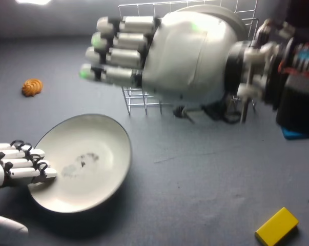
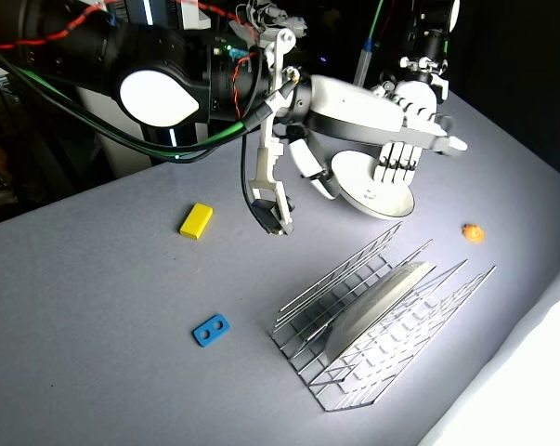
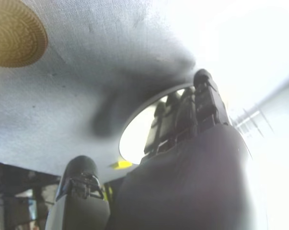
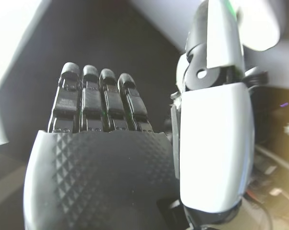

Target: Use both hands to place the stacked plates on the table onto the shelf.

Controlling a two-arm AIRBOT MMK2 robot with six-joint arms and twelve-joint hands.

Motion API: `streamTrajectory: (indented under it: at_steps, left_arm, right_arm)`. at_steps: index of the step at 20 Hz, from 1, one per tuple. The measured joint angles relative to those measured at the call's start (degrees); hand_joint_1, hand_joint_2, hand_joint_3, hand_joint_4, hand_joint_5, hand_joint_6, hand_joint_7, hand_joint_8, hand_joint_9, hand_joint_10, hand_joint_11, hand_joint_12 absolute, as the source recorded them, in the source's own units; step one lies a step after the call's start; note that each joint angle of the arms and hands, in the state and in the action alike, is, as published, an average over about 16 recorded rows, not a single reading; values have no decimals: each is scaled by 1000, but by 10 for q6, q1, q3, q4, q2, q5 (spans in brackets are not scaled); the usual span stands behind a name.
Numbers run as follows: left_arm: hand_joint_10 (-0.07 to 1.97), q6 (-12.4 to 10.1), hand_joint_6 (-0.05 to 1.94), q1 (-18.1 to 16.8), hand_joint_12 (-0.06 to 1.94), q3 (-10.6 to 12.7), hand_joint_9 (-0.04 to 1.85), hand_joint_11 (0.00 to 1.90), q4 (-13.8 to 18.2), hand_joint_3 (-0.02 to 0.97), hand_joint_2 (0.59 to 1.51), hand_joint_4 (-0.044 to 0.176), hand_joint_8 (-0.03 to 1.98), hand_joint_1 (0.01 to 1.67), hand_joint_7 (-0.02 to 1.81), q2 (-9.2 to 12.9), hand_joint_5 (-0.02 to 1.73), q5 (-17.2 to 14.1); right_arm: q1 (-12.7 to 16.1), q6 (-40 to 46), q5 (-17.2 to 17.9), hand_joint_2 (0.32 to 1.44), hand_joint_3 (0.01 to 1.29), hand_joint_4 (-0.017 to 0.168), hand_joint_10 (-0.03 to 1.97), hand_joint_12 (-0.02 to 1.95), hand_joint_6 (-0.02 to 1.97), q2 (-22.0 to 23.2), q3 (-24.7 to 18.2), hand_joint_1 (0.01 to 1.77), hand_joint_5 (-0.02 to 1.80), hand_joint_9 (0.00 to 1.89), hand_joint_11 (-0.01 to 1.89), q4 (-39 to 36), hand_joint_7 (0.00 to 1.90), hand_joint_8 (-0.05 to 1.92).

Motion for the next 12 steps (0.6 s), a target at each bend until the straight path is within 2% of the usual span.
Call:
streamTrajectory:
  at_steps: [2,4,8,12]
  left_arm:
    - [-12,3,5,-7,14,4,11,20,10,4,1171,0,-3,20,61,4,53,-7]
    - [-6,6,9,-15,14,8,17,19,20,5,1169,1,-2,20,62,8,55,-16]
    - [6,13,16,-30,11,17,26,17,43,5,1165,1,-1,19,64,15,57,-27]
    - [12,15,16,-39,9,24,29,16,60,5,1163,0,-1,19,61,17,53,-24]
  right_arm:
    - [-19,-34,5,910,15,5,53,74,36,-5,-10,1141,27,19,12,8,25,38]
    - [-35,-59,10,907,15,5,7,-5,24,-9,-17,1142,21,16,13,17,21,13]
    - [-56,-90,17,909,14,5,4,1,21,-11,-26,1138,20,16,15,36,24,16]
    - [-65,-102,21,908,15,5,3,6,20,-3,-36,1133,23,17,18,47,25,15]
